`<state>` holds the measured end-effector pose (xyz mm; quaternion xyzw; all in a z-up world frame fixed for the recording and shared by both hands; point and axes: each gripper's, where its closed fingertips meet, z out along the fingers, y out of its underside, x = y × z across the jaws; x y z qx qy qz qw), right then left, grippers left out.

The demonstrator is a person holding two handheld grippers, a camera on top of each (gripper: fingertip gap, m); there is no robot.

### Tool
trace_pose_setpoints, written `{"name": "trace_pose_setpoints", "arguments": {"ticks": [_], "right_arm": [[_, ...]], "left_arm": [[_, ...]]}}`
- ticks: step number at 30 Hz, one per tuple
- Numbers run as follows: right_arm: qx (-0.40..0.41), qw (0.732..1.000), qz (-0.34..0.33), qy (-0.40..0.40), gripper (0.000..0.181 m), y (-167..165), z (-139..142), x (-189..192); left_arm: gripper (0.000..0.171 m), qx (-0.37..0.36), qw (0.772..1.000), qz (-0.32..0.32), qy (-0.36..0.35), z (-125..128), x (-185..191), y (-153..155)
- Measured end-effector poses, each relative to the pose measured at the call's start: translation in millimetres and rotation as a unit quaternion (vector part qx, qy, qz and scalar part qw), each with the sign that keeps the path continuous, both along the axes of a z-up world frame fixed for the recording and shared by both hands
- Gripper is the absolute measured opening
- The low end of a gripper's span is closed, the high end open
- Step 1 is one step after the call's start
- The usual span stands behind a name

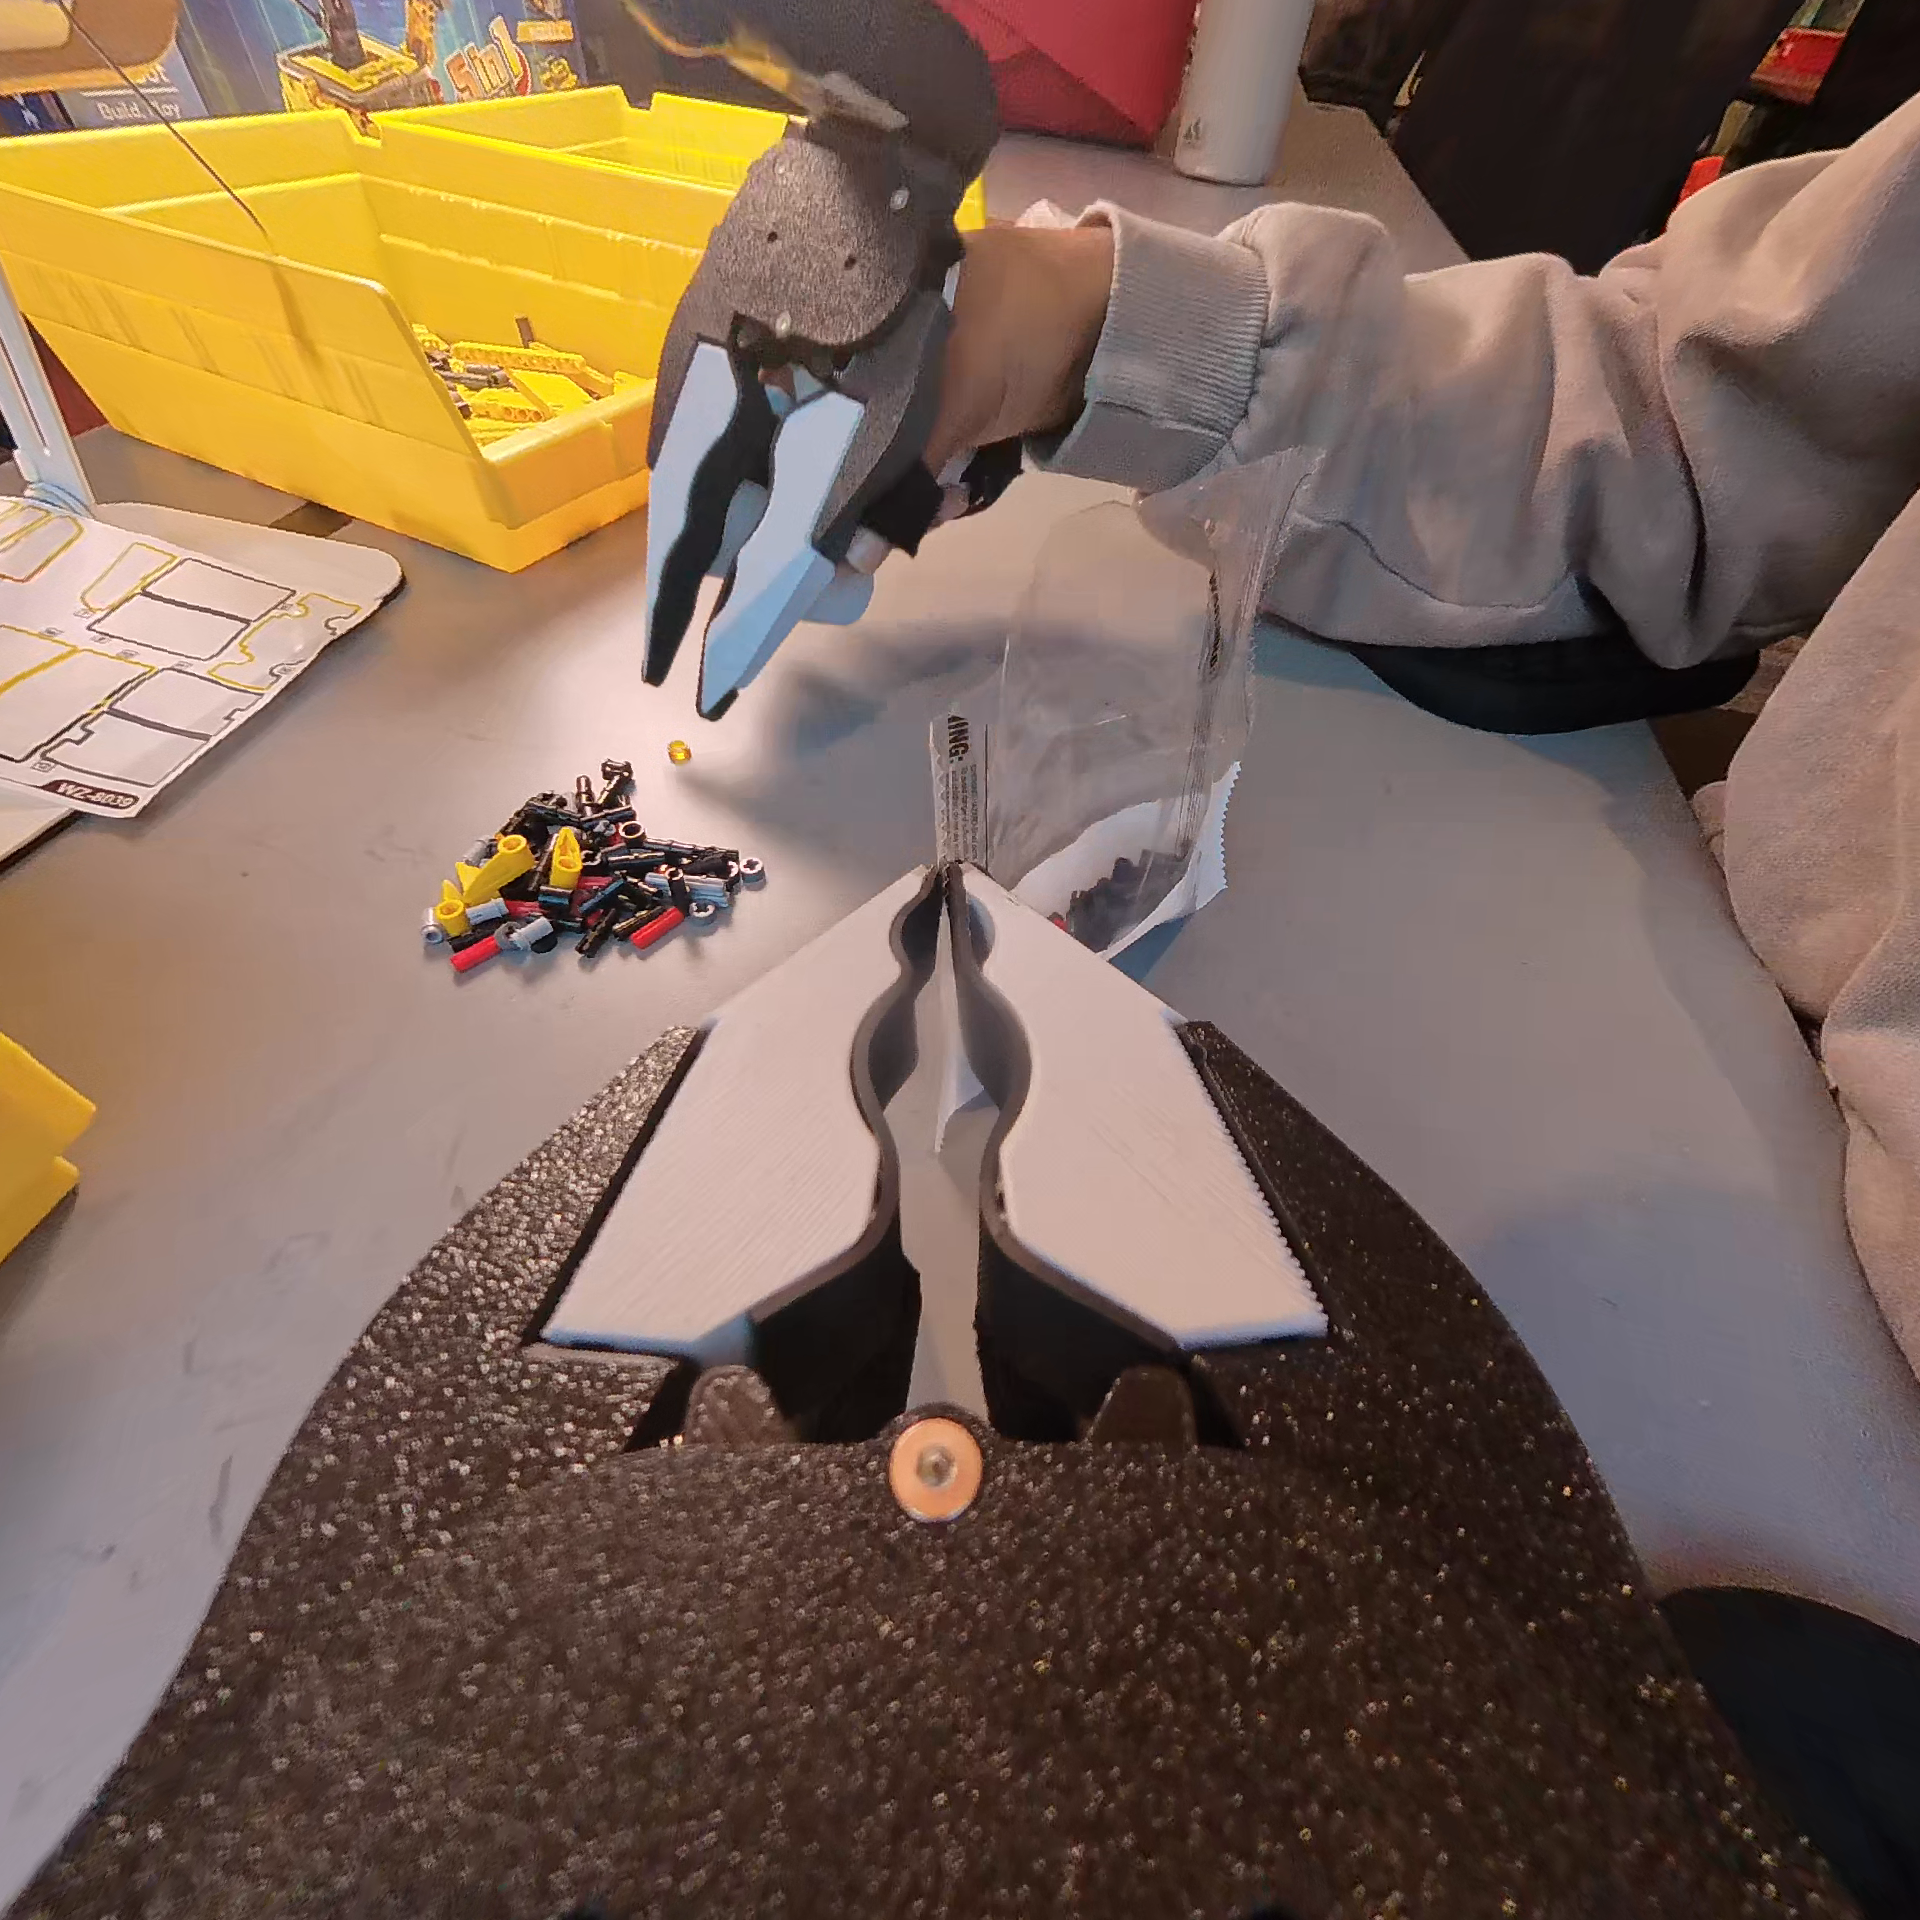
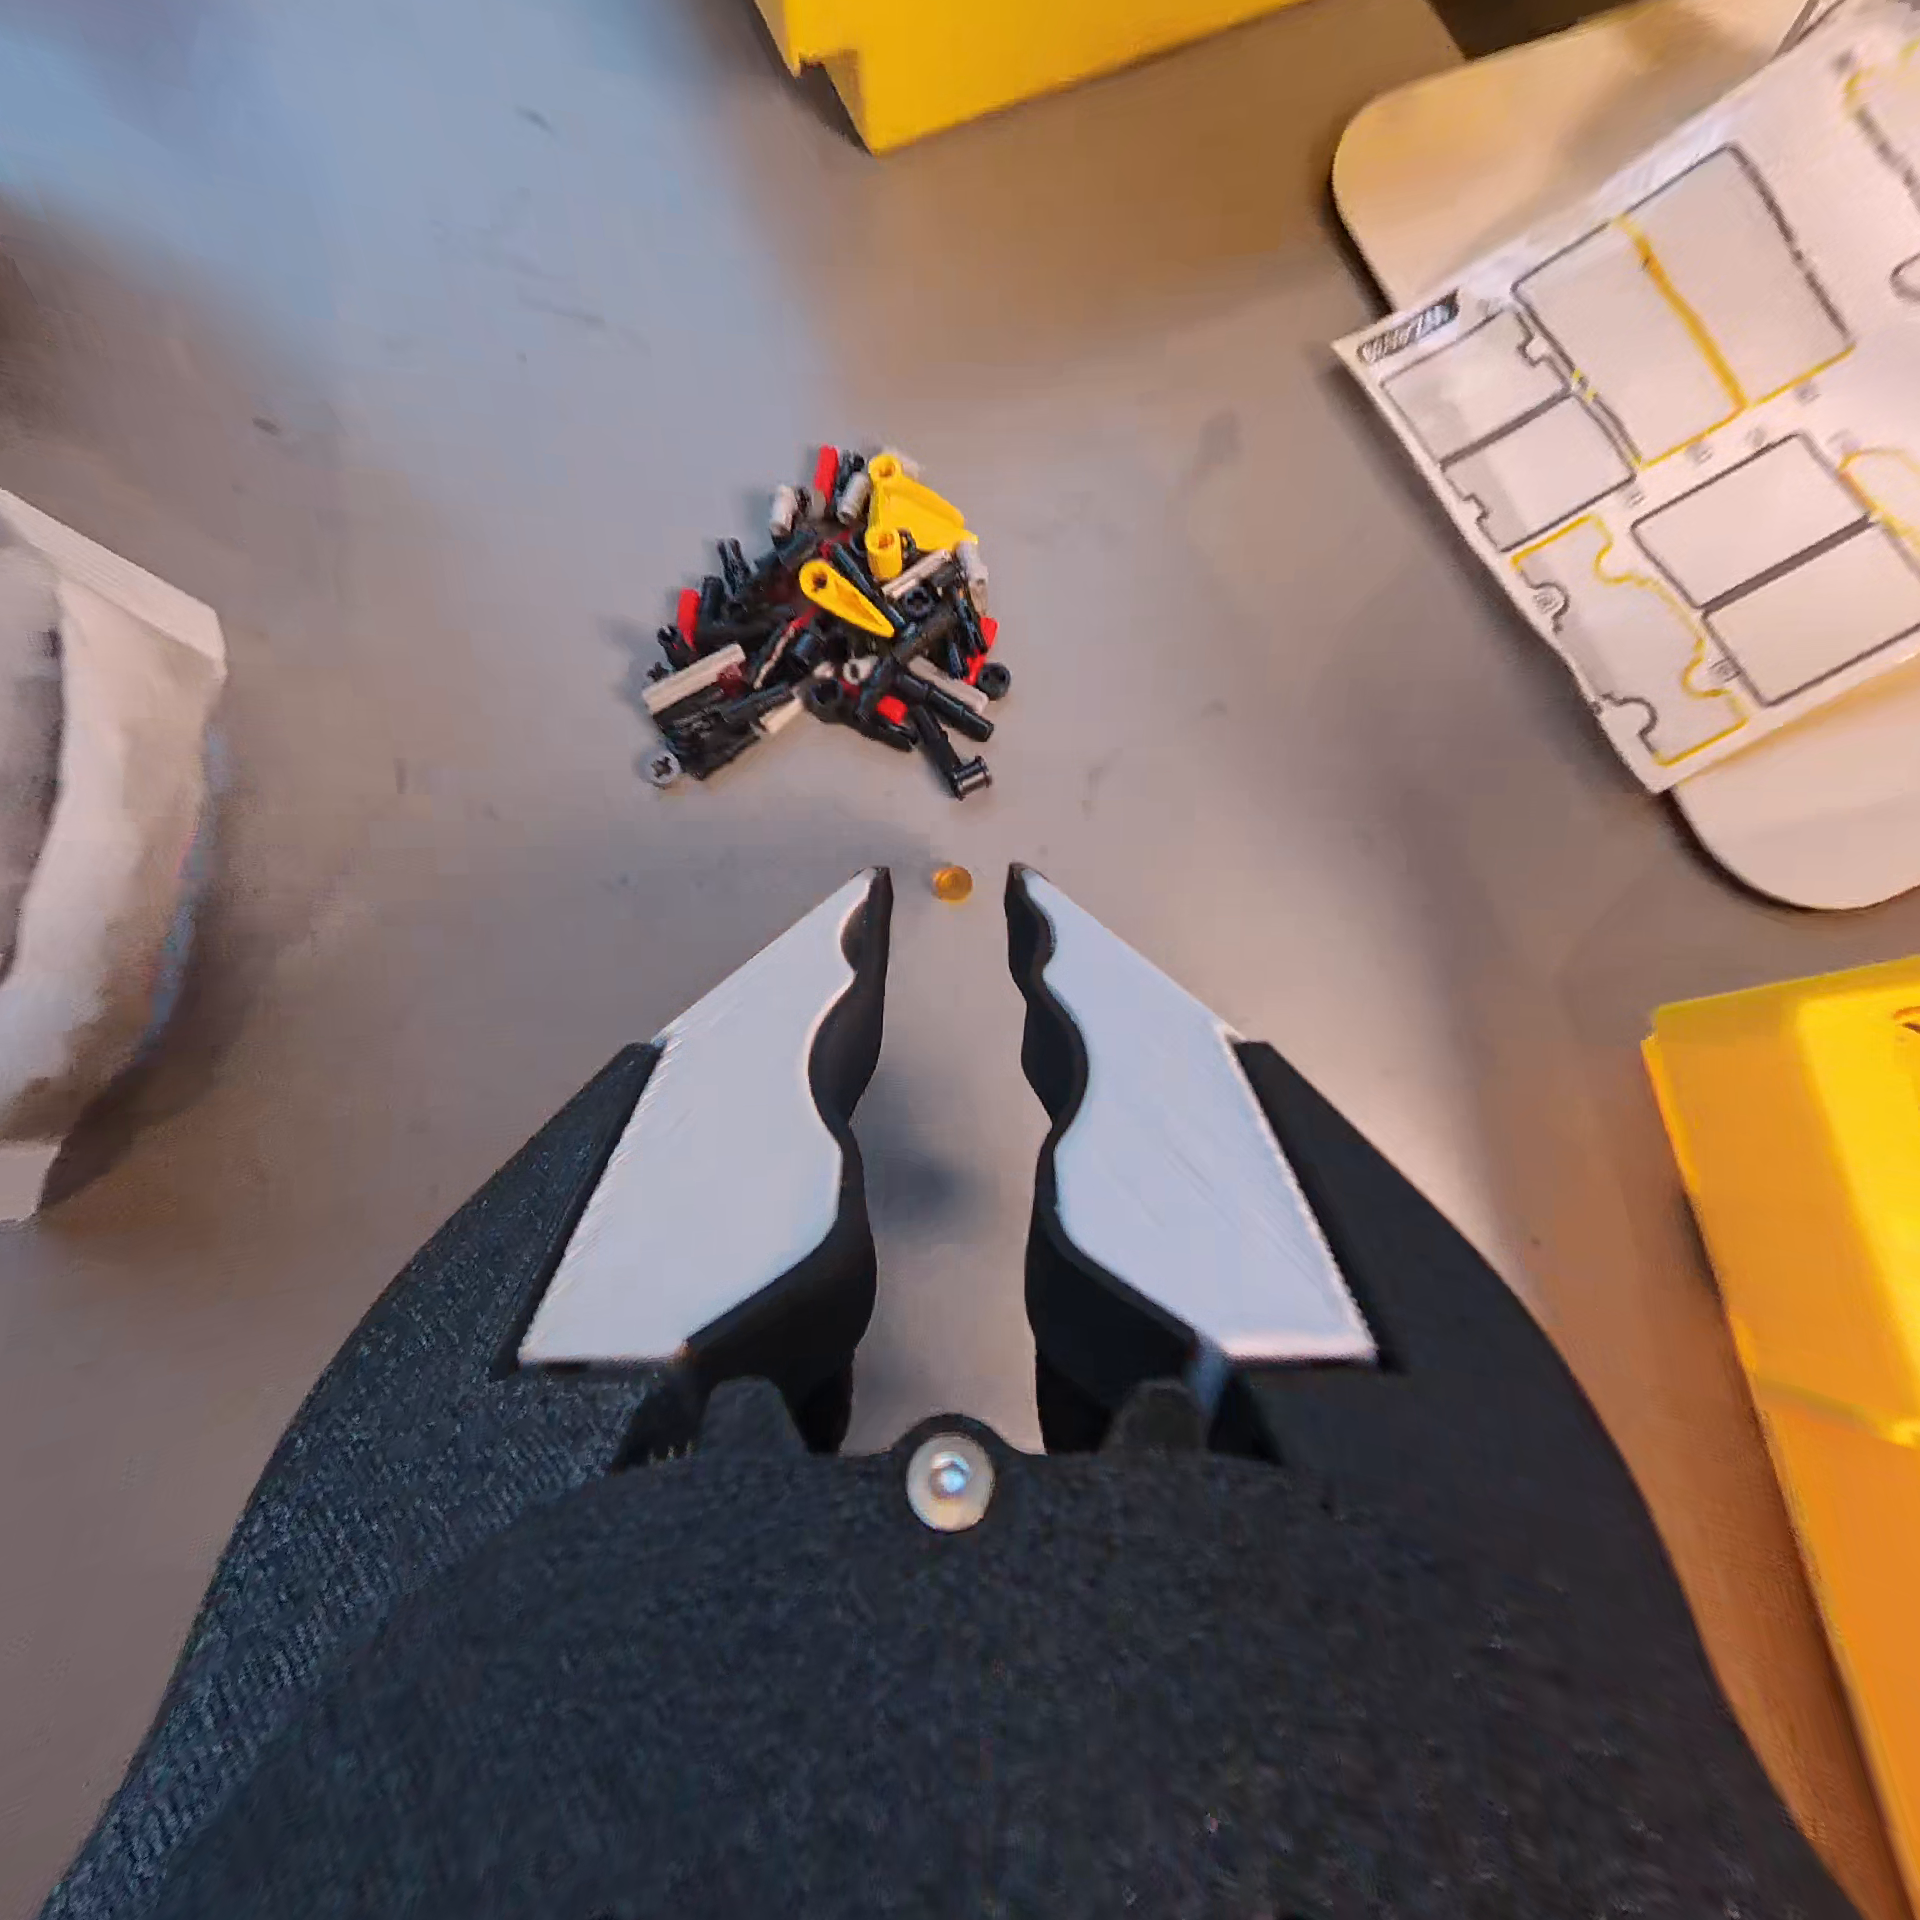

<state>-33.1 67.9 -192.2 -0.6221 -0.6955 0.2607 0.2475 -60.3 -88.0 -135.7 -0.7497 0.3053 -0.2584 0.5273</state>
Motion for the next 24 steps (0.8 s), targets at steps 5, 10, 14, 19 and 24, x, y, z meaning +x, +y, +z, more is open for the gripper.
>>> {"name": "trace_pose_setpoints", "arguments": {"ticks": [5, 10, 14, 19, 24], "right_arm": [[-0.001, 1.0, -0.007, -0.016, 0.013, 2, -17, -4], [-0.003, 1.0, -0.001, -0.021, 0.006, 1, -18, -4], [-0.06, 0.996, 0.048, 0.051, 0.006, -30, 21, -10], [-0.137, 0.949, 0.233, 0.165, 0.006, -127, 112, -3], [-0.132, 0.94, 0.272, 0.159, 0.017, -147, 107, -2]], "left_arm": [[0.0, 0.0, 1.0, -0.001, -0.001, 0, 0, 0], [0.0, -0.001, 1.0, 0.0, -0.002, 0, 0, 0], [0.0, 0.0, 1.0, 0.002, 0.002, 0, 0, 0], [0.0, 0.0, 1.0, 0.001, -0.001, 0, 0, 0], [0.0, 0.001, 1.0, 0.0, 0.002, 1, 0, -1]]}}
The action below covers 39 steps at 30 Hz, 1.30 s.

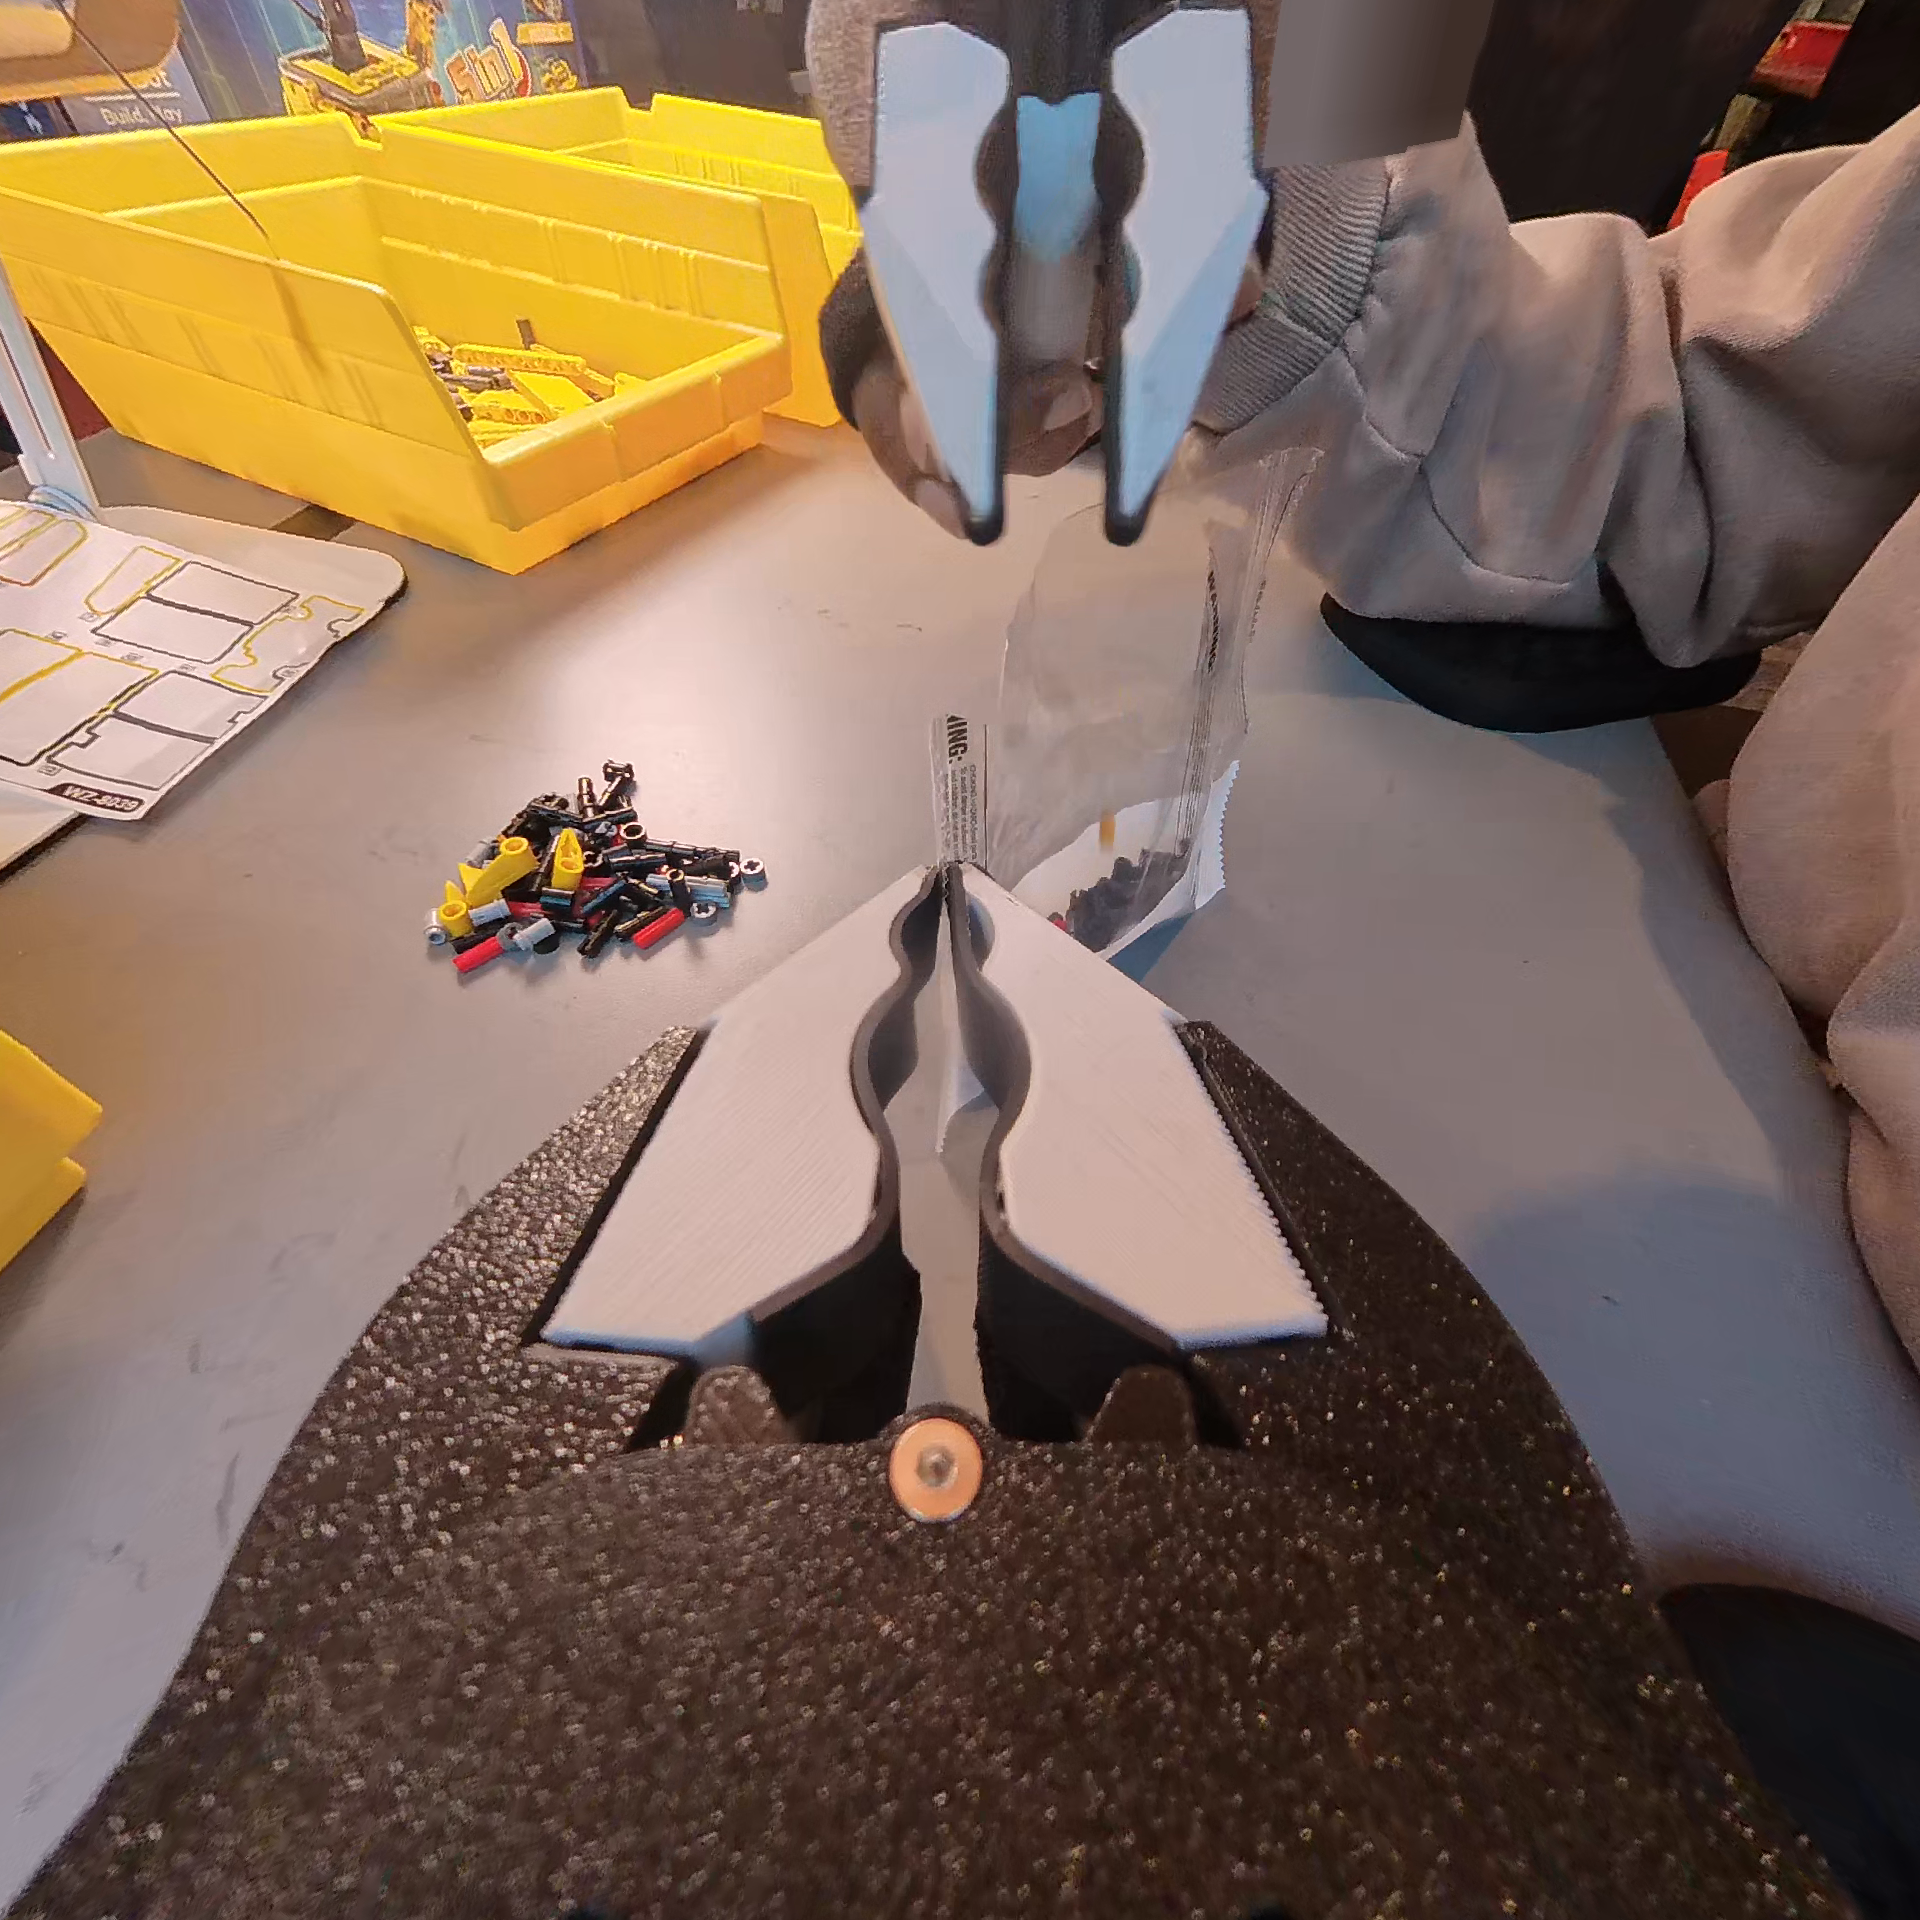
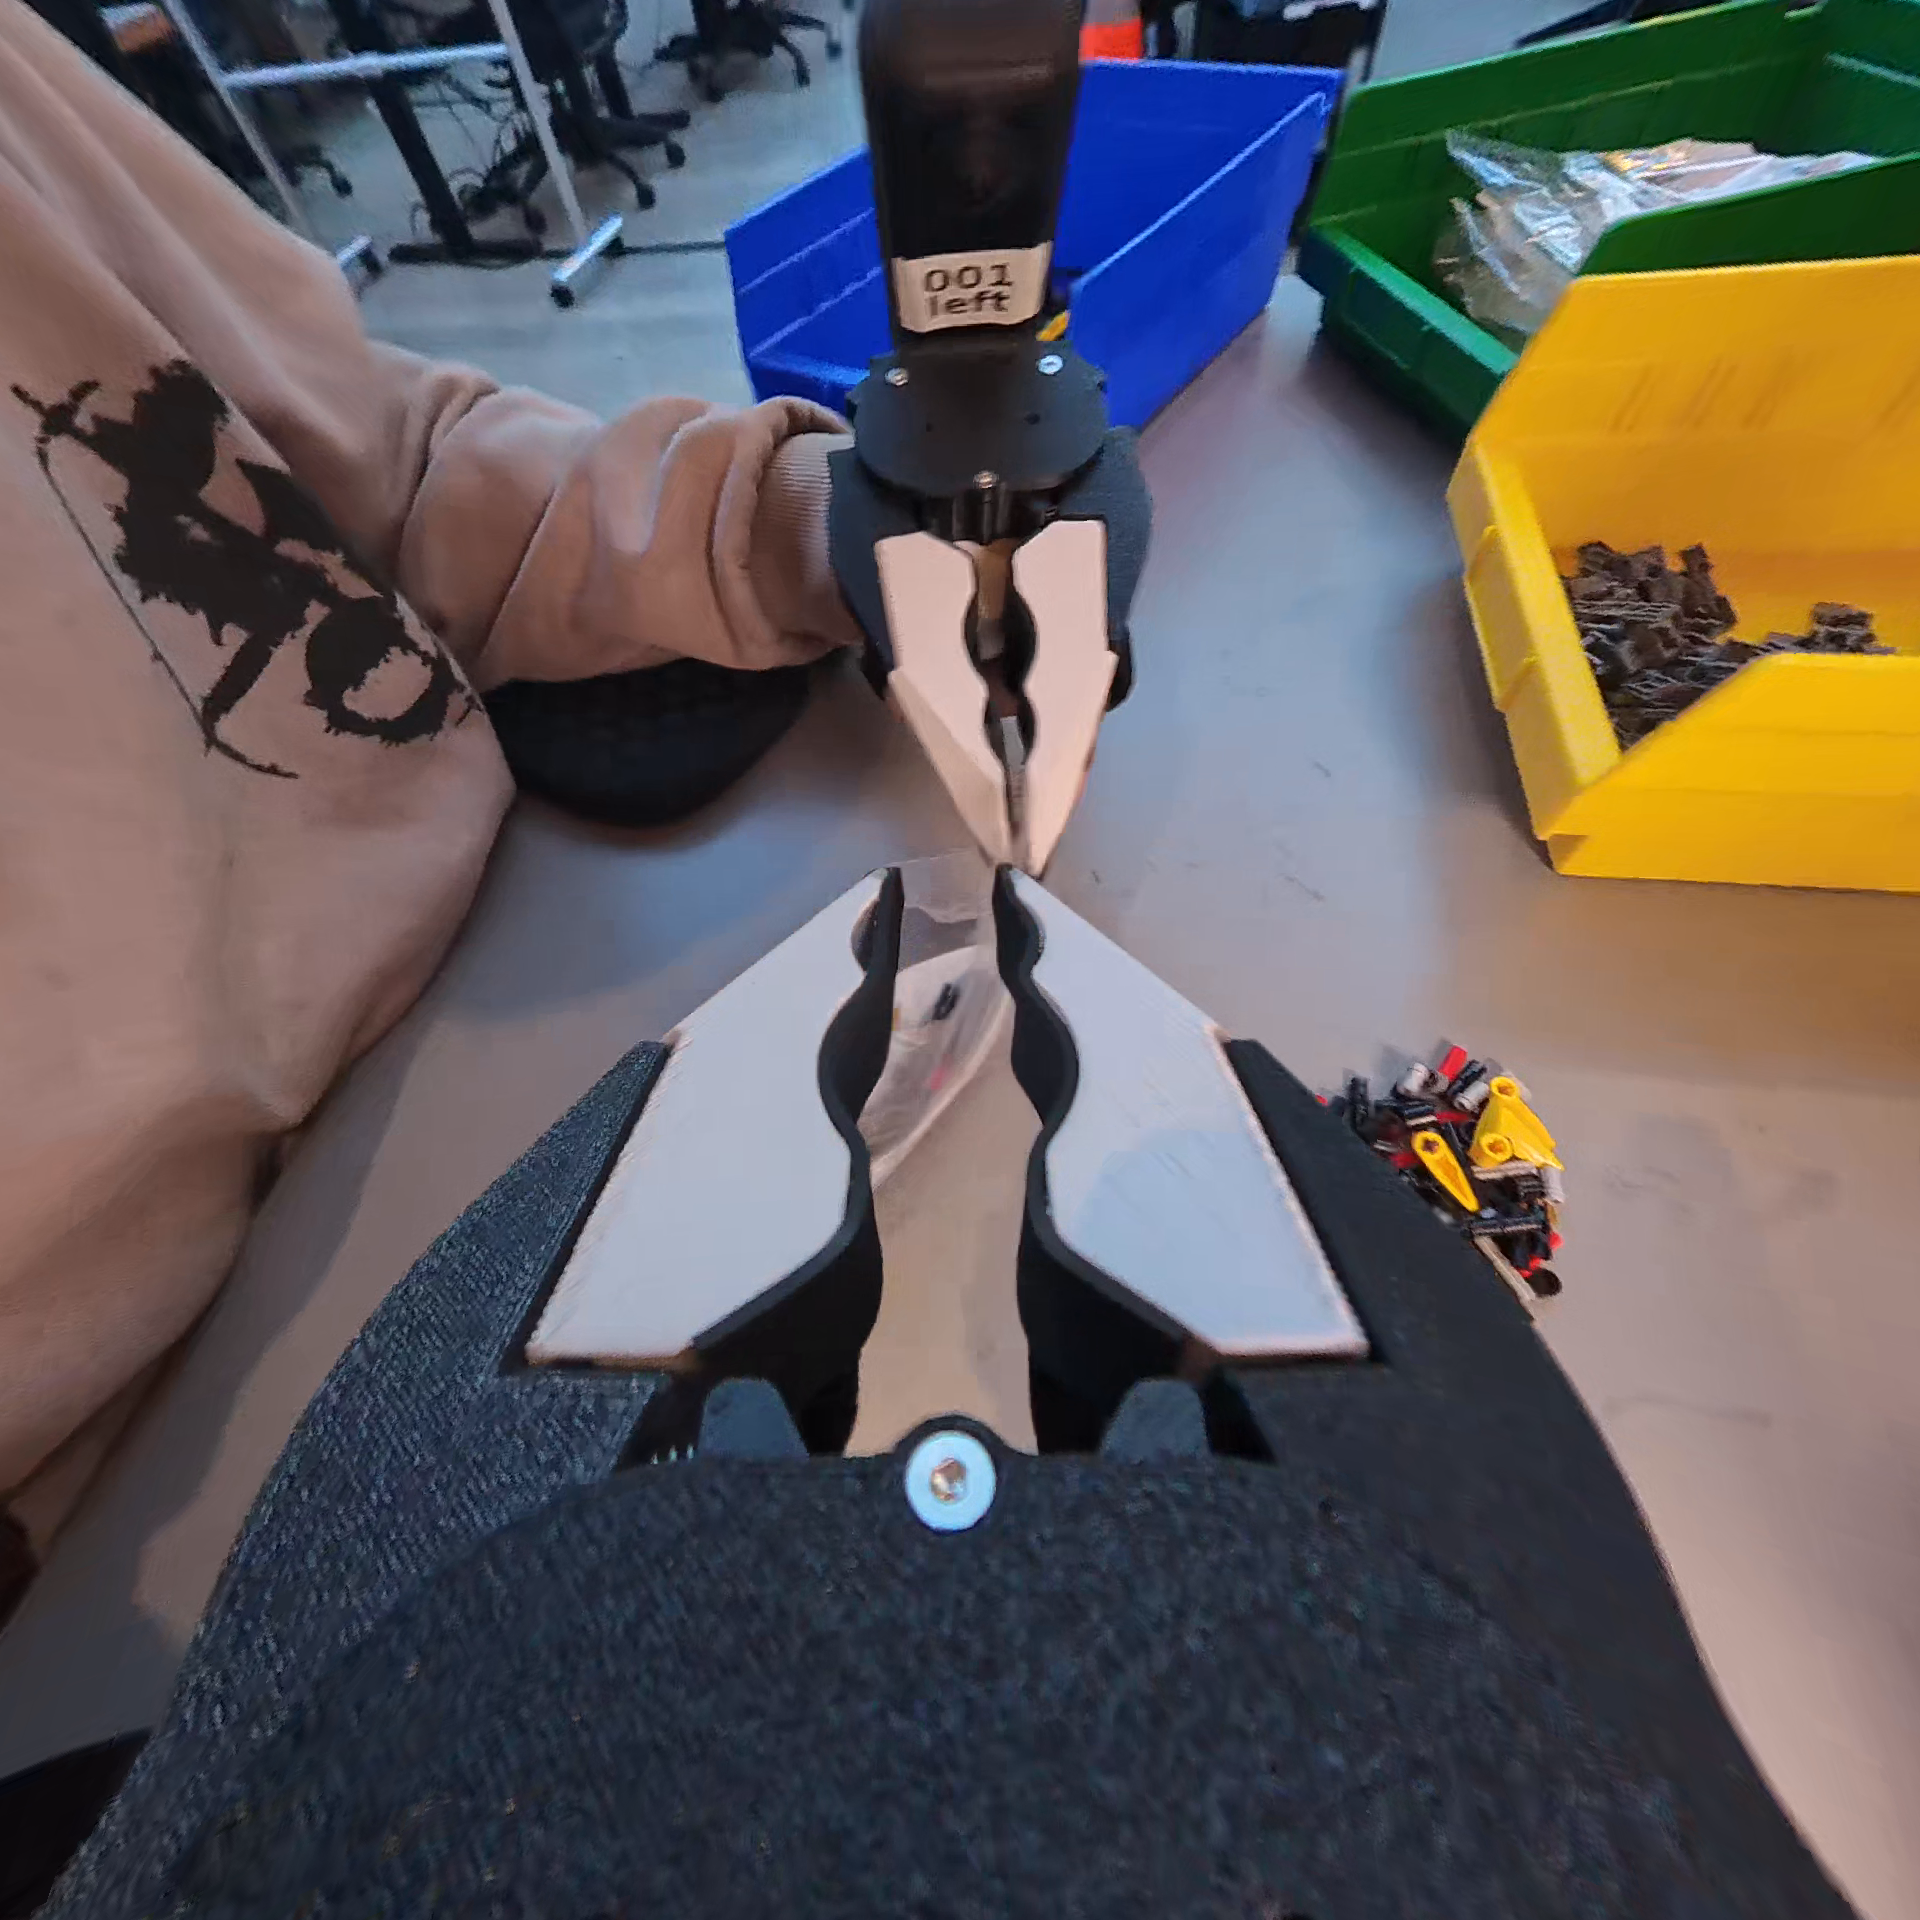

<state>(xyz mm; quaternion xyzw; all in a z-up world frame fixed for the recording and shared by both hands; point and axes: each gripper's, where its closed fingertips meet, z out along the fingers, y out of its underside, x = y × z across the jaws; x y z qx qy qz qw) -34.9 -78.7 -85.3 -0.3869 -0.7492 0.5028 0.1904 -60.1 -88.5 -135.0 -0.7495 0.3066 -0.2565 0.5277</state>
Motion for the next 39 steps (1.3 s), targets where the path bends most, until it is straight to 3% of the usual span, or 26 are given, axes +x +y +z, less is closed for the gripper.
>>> {"name": "trace_pose_setpoints", "arguments": {"ticks": [2, 4, 11, 16, 22, 26, 29, 32, 36, 39], "right_arm": [[-0.013, 0.998, -0.058, -0.011, 0.017, 25, -6, -9], [0.027, 0.992, -0.114, -0.047, 0.017, 53, -32, -14], [0.112, 0.957, -0.208, -0.171, 0.031, 86, -114, -20], [0.146, 0.941, -0.246, -0.184, 0.022, 93, -125, -25], [0.133, 0.946, -0.24, -0.174, 0.006, 95, -126, -25], [0.132, 0.947, -0.236, -0.171, 0.005, 98, -125, -23], [0.121, 0.952, -0.232, -0.162, 0.005, 101, -119, -20], [0.072, 0.966, -0.221, -0.112, 0.005, 92, -81, -23], [-0.024, 0.992, -0.122, -0.01, 0.006, 36, -3, -21], [-0.034, 0.998, -0.052, -0.019, 0.007, 2, 7, -11]], "left_arm": [[0.0, 0.001, 1.0, 0.0, 0.0, 1, 0, 0], [0.0, 0.001, 1.0, 0.0, 0.0, 1, 0, 0], [0.0, -0.002, 1.0, 0.0, -0.001, -1, -1, 0], [0.0, 0.001, 1.0, 0.0, 0.0, 1, -1, 0], [0.0, 0.002, 1.0, 0.0, 0.001, 1, -1, 0], [0.0, 0.002, 1.0, 0.001, 0.001, 1, -1, 0], [0.0, 0.002, 1.0, 0.001, 0.001, 1, -1, 0], [0.0, 0.001, 1.0, 0.001, 0.001, 0, -1, 0], [0.0, 0.0, 1.0, 0.002, 0.0, 0, -2, 1], [0.0, 0.0, 1.0, 0.002, 0.0, 0, -1, 1]]}}
